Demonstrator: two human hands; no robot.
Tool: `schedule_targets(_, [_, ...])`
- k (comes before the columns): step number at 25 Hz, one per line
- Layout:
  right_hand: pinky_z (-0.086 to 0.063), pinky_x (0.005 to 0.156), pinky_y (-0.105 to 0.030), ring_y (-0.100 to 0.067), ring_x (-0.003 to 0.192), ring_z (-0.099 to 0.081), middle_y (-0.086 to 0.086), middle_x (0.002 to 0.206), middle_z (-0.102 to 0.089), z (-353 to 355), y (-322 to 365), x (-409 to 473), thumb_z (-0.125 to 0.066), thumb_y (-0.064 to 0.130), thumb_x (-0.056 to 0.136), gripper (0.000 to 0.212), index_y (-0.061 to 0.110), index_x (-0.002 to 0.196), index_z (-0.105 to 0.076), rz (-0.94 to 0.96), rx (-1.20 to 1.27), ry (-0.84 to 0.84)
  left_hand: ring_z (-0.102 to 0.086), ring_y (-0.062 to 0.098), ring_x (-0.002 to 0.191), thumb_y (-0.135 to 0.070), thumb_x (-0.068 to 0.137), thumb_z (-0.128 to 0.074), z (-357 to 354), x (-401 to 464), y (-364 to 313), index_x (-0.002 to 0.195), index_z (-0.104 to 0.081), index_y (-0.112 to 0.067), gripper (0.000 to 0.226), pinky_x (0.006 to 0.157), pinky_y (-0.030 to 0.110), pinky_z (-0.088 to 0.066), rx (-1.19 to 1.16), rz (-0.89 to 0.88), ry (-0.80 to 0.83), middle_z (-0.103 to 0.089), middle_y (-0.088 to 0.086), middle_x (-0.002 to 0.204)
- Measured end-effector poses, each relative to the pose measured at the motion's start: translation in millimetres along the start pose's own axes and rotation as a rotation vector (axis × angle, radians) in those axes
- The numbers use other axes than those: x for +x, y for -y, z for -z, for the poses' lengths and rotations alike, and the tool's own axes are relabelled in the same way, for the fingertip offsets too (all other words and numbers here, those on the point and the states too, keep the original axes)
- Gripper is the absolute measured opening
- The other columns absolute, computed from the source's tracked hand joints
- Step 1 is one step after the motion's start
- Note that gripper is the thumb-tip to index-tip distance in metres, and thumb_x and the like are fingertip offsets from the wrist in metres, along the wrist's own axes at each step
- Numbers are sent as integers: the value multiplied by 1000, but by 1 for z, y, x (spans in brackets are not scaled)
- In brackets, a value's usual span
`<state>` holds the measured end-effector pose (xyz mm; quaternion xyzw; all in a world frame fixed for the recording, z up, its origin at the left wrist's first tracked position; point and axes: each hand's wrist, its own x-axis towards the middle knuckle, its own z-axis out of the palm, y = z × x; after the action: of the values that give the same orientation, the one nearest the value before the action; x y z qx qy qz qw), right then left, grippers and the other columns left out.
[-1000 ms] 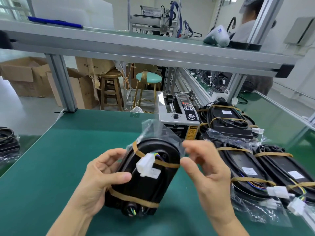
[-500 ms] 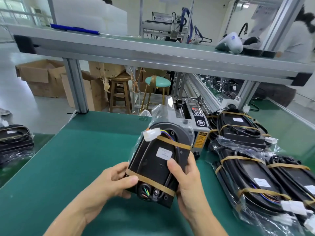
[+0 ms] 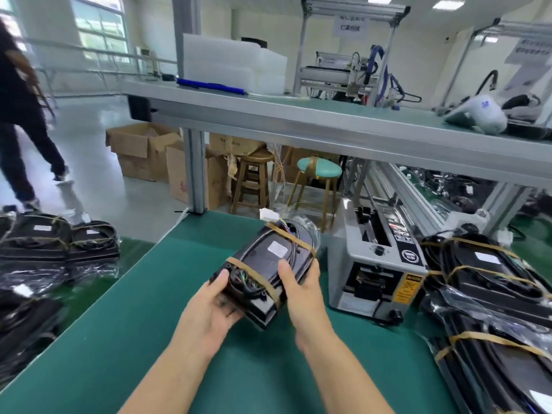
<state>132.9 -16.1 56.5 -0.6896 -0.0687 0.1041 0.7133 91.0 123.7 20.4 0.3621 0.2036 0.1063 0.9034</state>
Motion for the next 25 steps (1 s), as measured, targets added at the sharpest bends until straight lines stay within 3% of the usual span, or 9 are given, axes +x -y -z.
schedule_targets(3, [-29,105,-28,-6,128,-37,13,155,-23,6,-11,-3,-55,45,93,73,46,149,-10,-65,-250,90,-67,25,82,-19,93,-57,4,43,-30,105,-58,-7,17,64,40,-52,-53,-14,-150,-69,12,94])
schedule_targets(5, [-25,113,-29,-9,140,-28,8,157,-20,18,-32,-12,-60,36,92,76,40,150,-12,-64,-421,128,-63,27,85,-16,92,-59,7,70,-49,100,-56,-6,13,68,42,-50,-91,-12,-213,-64,13,98])
schedule_targets(9, [-19,115,-24,-12,147,-13,10,159,-9,35,-61,-21,-58,41,90,87,35,150,4,28,-890,202,-60,32,107,-12,91,-62,12,115,-72,123,-52,-2,35,87,50,-49,-96,-25,-338,-60,16,120])
schedule_targets(12, [-13,115,-22,-13,148,-2,11,159,3,38,-64,-15,-54,50,89,92,35,149,14,46,-1106,290,-61,34,108,-10,88,-66,19,138,-77,124,-53,-3,39,78,52,-51,-61,-14,-419,-61,17,125])
schedule_targets(16, [-8,116,-23,-15,149,5,0,160,16,35,-64,-13,-52,65,85,100,26,149,14,53,-1247,310,-63,33,102,-12,87,-66,24,158,-83,126,-52,-5,42,58,50,-50,-39,-12,-457,-63,16,121])
schedule_targets(19, [-28,110,-21,-18,145,-25,-19,159,-8,33,-60,-12,-64,74,68,99,29,149,-28,384,-1325,122,-62,33,107,-18,90,-64,23,167,-89,127,-53,-8,39,69,51,-51,11,19,-451,-62,15,123])
schedule_targets(22, [-5,117,-27,-17,148,7,-1,160,17,34,-56,-19,-50,60,88,83,38,151,-1,100,-1287,336,-64,34,102,-24,88,-66,23,173,-92,126,-51,-9,43,84,51,-49,197,33,-519,-64,15,117])
schedule_targets(25, [-1,118,-31,-19,148,9,3,160,11,37,-64,-17,-50,52,91,75,39,151,-7,110,-1265,347,-61,35,99,-29,85,-69,30,178,-93,124,-52,0,52,89,41,-48,557,-50,-726,-60,19,119])
